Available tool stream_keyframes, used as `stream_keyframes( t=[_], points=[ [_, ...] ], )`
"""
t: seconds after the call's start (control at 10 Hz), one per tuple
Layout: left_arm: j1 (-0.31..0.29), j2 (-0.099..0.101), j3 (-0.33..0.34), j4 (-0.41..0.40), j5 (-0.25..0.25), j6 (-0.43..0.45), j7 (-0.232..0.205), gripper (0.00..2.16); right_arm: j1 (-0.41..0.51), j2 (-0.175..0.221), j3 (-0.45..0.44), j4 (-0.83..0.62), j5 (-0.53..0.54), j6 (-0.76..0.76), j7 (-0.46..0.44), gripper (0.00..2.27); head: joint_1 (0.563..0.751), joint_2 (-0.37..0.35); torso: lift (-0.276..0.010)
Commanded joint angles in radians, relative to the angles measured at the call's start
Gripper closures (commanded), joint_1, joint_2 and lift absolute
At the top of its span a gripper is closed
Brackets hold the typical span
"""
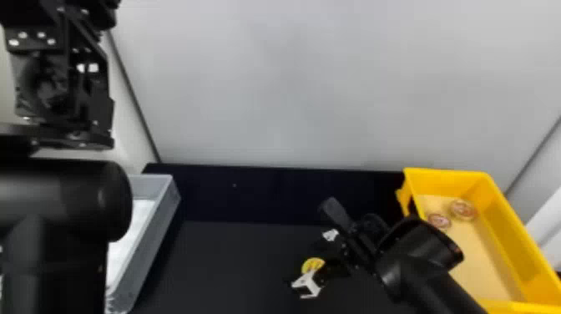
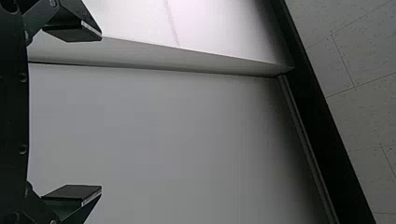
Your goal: Pick up the round yellow can and place it in the yellow rectangular box
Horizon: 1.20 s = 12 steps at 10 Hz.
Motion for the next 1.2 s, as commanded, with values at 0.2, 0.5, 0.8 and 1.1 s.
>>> stream_keyframes(
  t=[0.2, 0.5, 0.8, 1.1],
  points=[
    [0.002, 0.005, 0.001, -0.003, 0.001, 0.001, 0.0, 0.13, 0.034, -0.009, 0.011, -0.043, 0.005, 0.032, 0.01, 0.09, 0.663, 0.054, -0.01],
    [-0.001, 0.008, -0.001, -0.003, 0.001, 0.004, -0.002, 0.12, 0.042, -0.012, -0.018, -0.018, 0.028, 0.039, 0.01, 0.09, 0.663, 0.054, -0.01],
    [0.003, 0.006, 0.001, -0.005, 0.001, 0.003, -0.002, 0.13, 0.069, -0.019, -0.035, -0.02, 0.048, 0.052, 0.022, 0.1, 0.663, 0.054, -0.01],
    [0.003, 0.006, 0.001, -0.008, 0.001, 0.008, -0.002, 0.12, 0.074, -0.025, -0.061, -0.02, 0.069, 0.055, 0.024, 0.1, 0.663, 0.054, -0.01]
  ],
)
